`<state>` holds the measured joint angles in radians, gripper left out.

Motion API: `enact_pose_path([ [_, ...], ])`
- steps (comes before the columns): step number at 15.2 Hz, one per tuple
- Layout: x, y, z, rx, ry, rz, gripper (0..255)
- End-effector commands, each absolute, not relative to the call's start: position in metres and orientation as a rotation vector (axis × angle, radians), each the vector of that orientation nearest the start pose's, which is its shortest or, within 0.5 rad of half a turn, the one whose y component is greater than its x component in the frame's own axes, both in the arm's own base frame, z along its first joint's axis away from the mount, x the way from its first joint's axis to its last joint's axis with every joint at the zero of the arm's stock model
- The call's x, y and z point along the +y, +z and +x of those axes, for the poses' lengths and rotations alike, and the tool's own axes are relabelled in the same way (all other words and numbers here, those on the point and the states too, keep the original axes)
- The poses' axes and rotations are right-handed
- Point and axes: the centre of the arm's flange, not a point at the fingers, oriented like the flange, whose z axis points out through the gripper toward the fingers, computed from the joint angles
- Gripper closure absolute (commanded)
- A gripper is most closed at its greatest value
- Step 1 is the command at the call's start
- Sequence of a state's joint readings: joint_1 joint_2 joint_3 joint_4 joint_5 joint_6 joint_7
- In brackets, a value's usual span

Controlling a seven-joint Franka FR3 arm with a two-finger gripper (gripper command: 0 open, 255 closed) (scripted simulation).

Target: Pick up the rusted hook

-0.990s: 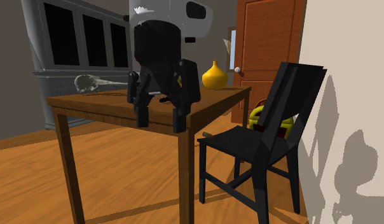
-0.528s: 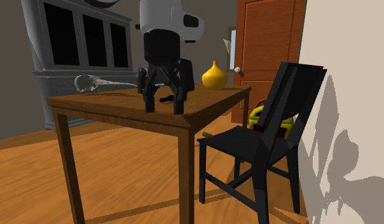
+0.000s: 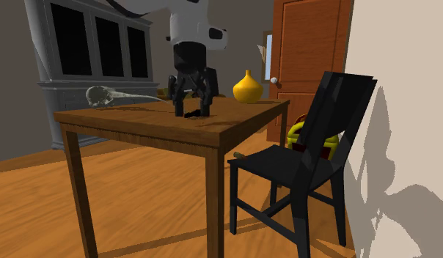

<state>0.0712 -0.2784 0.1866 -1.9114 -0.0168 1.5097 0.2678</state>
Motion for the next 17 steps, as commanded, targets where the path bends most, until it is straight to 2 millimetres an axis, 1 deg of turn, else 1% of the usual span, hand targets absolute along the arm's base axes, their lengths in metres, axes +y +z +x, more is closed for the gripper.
enact_pose_path([
  [1,0.141,0.604,0.457,0.041,0.166,-3.232,0],
  [12,0.236,0.626,0.559,0.077,0.127,-3.218,0],
  [13,0.242,0.628,0.565,0.08,0.124,-3.217,0],
  [17,0.242,0.607,0.565,0.08,0.124,-3.217,0],
])
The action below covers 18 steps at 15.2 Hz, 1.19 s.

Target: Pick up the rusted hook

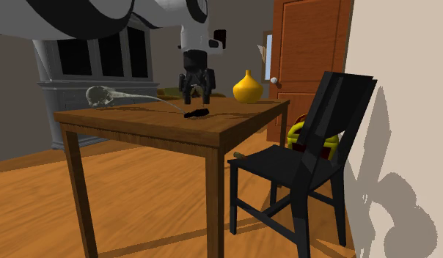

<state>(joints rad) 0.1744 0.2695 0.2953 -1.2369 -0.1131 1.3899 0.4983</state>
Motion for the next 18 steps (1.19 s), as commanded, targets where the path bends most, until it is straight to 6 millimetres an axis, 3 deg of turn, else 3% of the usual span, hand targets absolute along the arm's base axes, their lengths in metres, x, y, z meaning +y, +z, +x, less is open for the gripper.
enact_pose_path([
  [1,0.242,0.601,0.565,0.08,0.124,-3.217,0],
  [5,0.242,0.588,0.565,0.08,0.124,-3.217,0],
  [6,0.242,0.588,0.564,0.08,0.124,-3.217,255],
  [15,0.242,0.588,0.565,0.08,0.124,-3.217,255],
  [18,0.242,0.604,0.565,0.08,0.124,-3.217,255],
])
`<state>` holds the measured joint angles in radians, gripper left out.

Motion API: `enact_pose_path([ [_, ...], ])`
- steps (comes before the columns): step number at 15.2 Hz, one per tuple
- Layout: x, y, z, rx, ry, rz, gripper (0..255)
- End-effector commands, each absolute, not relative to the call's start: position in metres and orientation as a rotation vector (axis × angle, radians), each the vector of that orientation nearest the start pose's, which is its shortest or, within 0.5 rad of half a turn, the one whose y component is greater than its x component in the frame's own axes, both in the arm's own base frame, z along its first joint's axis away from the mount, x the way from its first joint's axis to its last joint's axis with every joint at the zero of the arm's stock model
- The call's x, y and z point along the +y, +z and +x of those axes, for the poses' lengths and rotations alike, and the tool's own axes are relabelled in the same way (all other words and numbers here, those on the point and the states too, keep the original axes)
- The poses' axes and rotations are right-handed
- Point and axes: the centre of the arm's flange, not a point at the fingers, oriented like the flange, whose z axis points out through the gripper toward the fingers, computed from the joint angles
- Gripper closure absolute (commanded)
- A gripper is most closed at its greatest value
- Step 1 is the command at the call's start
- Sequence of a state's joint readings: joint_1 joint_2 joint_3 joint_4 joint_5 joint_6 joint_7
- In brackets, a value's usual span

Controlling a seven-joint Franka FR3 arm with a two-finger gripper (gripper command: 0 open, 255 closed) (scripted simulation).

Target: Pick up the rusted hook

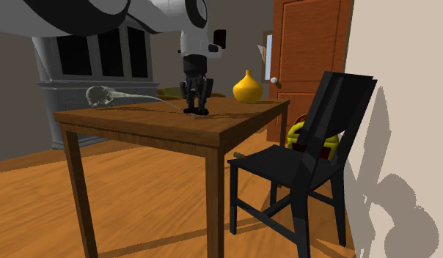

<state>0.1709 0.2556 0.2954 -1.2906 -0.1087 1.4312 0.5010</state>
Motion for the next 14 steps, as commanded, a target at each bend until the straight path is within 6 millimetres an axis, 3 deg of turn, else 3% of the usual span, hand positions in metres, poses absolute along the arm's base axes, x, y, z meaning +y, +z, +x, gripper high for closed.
enact_pose_path([
  [1,0.242,0.609,0.565,0.08,0.124,-3.217,255],
  [12,0.242,0.667,0.565,0.08,0.124,-3.217,255],
  [14,0.242,0.668,0.565,0.08,0.124,-3.217,255],
])
